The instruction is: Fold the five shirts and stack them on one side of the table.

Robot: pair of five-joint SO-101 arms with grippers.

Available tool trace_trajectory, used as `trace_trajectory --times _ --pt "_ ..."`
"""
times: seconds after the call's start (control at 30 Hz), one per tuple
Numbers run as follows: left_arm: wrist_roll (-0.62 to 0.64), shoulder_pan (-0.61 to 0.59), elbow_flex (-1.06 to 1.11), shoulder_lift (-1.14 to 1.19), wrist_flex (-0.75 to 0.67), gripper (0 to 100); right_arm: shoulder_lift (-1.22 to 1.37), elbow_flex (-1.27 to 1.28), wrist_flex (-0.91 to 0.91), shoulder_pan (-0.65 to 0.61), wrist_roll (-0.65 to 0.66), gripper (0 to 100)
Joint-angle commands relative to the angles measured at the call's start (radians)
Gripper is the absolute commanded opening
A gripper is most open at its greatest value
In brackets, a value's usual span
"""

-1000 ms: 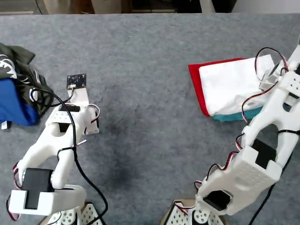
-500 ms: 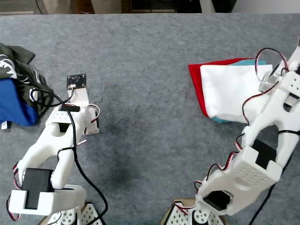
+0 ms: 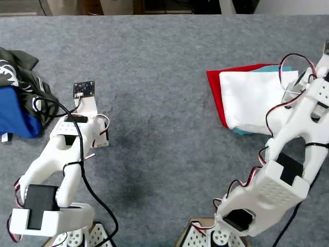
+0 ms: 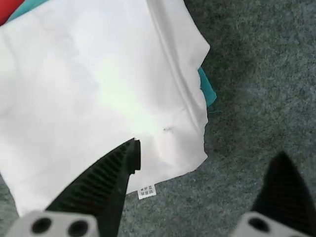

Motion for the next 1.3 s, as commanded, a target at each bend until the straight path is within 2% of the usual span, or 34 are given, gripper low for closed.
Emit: trace_trajectory --times 0.0,0.03,0.17,0.4,0.5,0.57,0.63,0.77,0.87,0.93,0.97,1.13,1.27 --pt "0.003 -0.011 -0.034 -0.001 0.009 2 -0.007 -0.085 0.021 -0.025 0.011 2.8" --pt "0.003 -0.011 -0.034 -0.001 0.009 2 -0.005 -0.102 0.037 -0.036 0.009 0.0" --pt "0.003 -0.011 -0.034 -0.001 0.009 2 -0.005 -0.159 0.123 -0.074 0.003 7.1" --pt "-0.026 -0.025 -0.075 -0.002 0.014 2 -0.005 -0.259 0.239 -0.232 0.002 7.3" --pt "-0.072 -0.135 -0.196 -0.013 0.149 2 -0.005 -0.303 0.307 -0.332 -0.014 7.3" --pt "-0.080 -0.247 -0.327 -0.038 0.296 2 -0.005 -0.311 0.324 -0.389 -0.020 7.3" --pt "-0.130 -0.384 -0.456 -0.056 0.377 2 -0.004 -0.308 0.322 -0.429 -0.021 7.3" --pt "-0.198 -0.626 -0.637 -0.041 0.384 3 0.001 -0.306 0.322 -0.490 -0.058 7.3" --pt "-0.195 -0.740 -0.694 0.028 0.384 16 0.001 -0.306 0.322 -0.529 -0.075 7.3" --pt "-0.141 -0.798 -0.707 0.094 0.384 26 0.001 -0.306 0.322 -0.553 -0.075 7.3" --pt "-0.121 -0.819 -0.712 0.137 0.376 27 0.001 -0.306 0.322 -0.565 -0.075 7.3" --pt "-0.155 -0.795 -0.732 0.390 0.279 25 0.001 -0.306 0.322 -0.591 -0.075 7.3" --pt "-0.160 -0.749 -0.821 0.527 0.272 15 -0.002 -0.306 0.324 -0.585 -0.075 7.3"
